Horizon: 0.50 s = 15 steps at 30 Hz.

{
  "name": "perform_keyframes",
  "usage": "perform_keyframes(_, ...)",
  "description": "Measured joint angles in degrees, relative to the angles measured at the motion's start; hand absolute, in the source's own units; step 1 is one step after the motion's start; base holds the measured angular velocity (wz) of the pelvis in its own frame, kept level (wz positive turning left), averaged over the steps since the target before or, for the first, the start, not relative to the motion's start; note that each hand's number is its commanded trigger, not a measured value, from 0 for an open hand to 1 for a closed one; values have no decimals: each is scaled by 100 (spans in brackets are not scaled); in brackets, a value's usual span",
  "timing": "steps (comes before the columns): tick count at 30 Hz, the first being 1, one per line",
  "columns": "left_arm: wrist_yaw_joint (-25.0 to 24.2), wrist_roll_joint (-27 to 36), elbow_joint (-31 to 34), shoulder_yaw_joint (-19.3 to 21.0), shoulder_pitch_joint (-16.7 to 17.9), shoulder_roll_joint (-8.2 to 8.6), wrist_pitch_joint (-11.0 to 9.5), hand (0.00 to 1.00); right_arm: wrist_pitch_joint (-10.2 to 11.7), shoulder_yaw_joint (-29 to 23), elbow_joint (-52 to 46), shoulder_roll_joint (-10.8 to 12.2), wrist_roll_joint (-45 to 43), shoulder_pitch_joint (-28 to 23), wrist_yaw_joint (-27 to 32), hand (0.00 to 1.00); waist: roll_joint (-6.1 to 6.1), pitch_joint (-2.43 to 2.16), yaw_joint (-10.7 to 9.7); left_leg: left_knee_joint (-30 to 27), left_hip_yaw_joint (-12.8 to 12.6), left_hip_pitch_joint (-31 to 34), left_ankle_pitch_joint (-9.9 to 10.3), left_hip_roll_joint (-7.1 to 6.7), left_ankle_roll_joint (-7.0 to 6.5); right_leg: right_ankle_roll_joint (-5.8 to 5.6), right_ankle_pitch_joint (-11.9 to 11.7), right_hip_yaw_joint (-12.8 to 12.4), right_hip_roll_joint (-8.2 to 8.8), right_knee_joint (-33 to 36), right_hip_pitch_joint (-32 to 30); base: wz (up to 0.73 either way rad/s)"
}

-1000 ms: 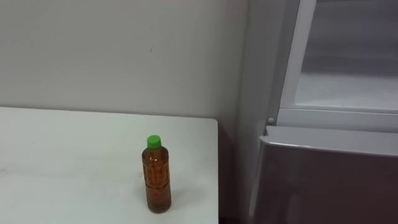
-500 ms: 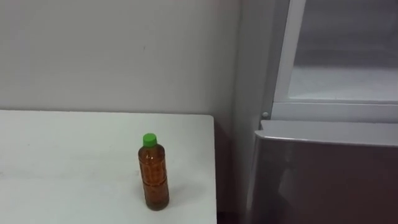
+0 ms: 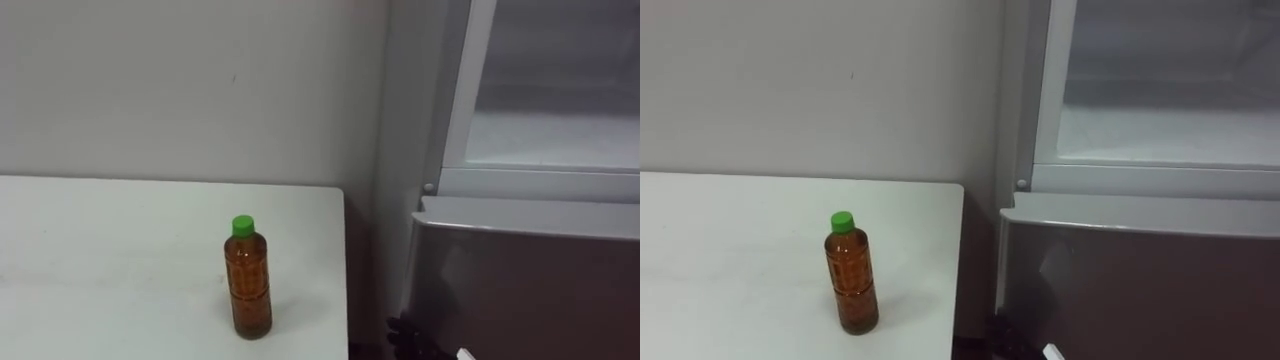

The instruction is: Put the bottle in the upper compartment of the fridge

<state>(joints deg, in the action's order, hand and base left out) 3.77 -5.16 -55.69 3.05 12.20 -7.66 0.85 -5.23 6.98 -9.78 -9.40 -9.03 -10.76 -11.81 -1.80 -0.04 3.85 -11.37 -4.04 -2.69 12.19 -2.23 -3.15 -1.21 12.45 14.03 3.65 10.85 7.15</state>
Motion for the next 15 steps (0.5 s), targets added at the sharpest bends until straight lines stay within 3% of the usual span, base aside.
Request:
perform_keyframes(9,177,-4,-77,-126,-75,-21,-78,0,34,181,-270,-6,345,575,-75,0,-74,27,147,11,-46,8,-3,43,8,13,-34,32,-28,-19,-26,-3)
perform_keyframes(15,215,-2,-78,-128,-71,-26,-80,0,54,429,-551,-2,936,709,-263,0,-102,12,223,4,-48,0,-4,47,8,-4,-60,30,-34,-27,-20,1)
